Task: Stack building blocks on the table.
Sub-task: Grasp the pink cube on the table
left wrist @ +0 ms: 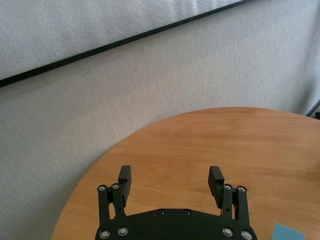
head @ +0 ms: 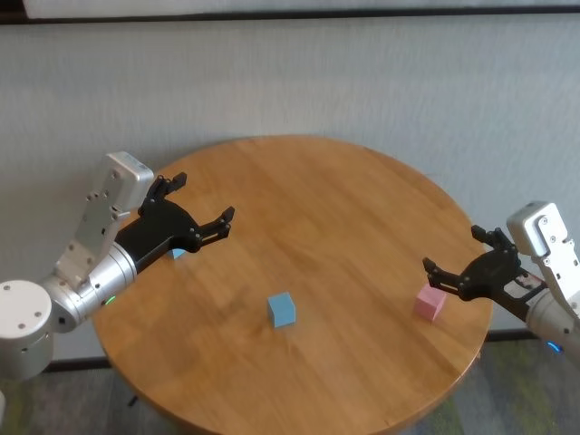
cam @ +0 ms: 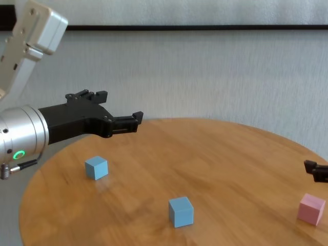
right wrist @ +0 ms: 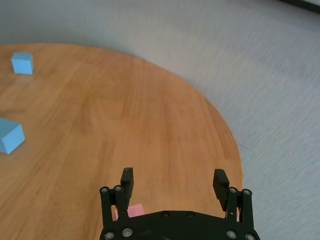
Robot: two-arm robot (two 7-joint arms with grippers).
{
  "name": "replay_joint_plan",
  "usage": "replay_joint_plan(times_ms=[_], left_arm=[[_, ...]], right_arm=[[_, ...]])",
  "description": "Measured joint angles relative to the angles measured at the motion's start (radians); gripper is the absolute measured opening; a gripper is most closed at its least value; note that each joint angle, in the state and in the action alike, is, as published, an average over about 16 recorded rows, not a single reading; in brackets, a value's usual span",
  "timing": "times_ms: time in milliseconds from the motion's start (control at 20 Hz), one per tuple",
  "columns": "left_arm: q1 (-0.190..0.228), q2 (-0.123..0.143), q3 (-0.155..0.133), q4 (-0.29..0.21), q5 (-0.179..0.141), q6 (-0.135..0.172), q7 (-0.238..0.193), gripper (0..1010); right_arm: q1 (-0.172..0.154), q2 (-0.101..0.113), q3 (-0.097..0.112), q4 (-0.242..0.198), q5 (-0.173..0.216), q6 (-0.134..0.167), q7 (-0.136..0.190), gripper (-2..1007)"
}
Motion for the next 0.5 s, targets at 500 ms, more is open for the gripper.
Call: replay_joint_plan(times_ms=[500], left_arm=[[-0.001, 0.000, 0.001, 0.001, -0.001, 0.001, -0.002, 1000]], right_arm=[[0.048, 0.039, -0.018, 0.038, 0.019, 0.068, 0.181, 1005]])
